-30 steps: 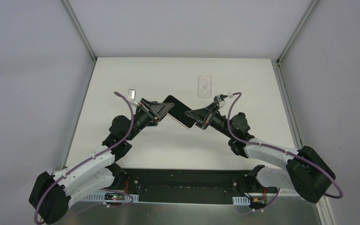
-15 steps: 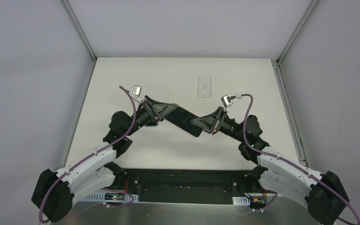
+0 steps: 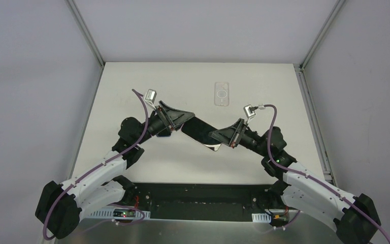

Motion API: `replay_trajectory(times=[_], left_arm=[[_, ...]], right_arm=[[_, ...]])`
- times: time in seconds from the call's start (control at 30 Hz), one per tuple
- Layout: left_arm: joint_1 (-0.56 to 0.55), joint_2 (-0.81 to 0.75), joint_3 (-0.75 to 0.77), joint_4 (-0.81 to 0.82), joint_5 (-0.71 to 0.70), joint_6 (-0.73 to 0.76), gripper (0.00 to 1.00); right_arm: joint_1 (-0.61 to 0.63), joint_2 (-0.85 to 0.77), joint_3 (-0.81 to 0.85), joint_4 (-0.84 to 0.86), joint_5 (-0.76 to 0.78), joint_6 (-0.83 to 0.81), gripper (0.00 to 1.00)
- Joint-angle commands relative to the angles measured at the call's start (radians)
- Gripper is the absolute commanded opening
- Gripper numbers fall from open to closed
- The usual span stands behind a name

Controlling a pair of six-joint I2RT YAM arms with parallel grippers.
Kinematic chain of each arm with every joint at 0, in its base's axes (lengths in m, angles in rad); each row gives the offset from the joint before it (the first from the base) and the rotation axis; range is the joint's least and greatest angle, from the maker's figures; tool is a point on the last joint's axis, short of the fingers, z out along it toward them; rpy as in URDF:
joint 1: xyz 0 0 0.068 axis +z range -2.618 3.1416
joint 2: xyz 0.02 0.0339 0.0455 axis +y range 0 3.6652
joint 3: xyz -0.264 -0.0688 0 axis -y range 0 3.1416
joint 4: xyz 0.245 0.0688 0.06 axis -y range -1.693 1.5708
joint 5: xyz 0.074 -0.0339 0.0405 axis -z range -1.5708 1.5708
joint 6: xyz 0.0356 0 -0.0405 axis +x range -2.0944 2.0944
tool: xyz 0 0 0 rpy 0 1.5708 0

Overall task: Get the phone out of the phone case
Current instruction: Adjust the phone.

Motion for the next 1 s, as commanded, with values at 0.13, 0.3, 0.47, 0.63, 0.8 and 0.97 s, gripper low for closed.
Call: replay_trajectory(times=[0.13, 0.3, 0.47, 0.63, 0.8, 0.97], left_arm=[[0.0, -0.002, 0.023, 0.064, 0.052, 0.001, 0.53], [-0.001, -0.001, 0.021, 0.064, 0.055, -0.002, 0.53], [-0.013, 0.004, 0.018, 0.064, 0.068, 0.001, 0.46], [-0.03, 0.015, 0.027, 0.064, 0.08, 0.01, 0.33], [-0.04, 0.017, 0.036, 0.064, 0.072, 0.014, 0.28], [-0.047, 0.023, 0.04, 0.064, 0.067, 0.017, 0.2]], right_arm=[[-0.003, -0.007, -0.019, 0.225, 0.107, 0.043, 0.0], [-0.003, -0.008, -0.015, 0.218, 0.126, 0.04, 0.0], [-0.003, 0.01, -0.017, 0.252, 0.149, 0.05, 0.0], [-0.004, 0.037, -0.009, 0.282, 0.15, 0.061, 0.0], [-0.003, 0.057, 0.0, 0.291, 0.137, 0.065, 0.0], [-0.003, 0.062, -0.003, 0.295, 0.138, 0.067, 0.0]])
